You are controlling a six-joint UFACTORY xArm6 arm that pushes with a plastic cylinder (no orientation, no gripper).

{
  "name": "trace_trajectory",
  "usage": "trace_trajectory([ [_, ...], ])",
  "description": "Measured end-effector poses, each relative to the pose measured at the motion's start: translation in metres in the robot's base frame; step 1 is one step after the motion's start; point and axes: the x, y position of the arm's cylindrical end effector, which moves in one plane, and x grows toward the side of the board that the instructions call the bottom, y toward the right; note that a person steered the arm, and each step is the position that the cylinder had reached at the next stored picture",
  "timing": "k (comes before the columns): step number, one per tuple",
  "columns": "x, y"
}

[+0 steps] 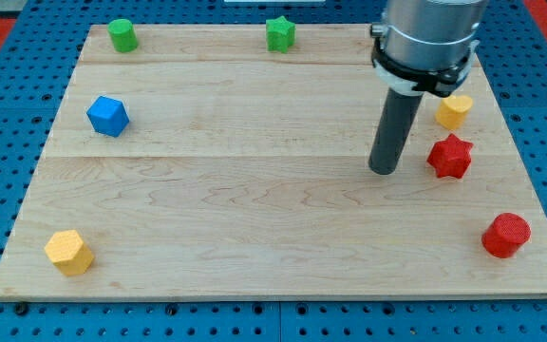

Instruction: Move the red star vertical to the yellow heart

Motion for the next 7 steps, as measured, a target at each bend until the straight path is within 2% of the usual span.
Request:
trace_trajectory([
  [1, -0.021, 0.02],
  [2, -0.013, 0.053],
  [3, 0.021, 0.038],
  [4, 0.029, 0.044],
  [5, 0.008, 0.062],
  [7, 0.005, 0.073],
])
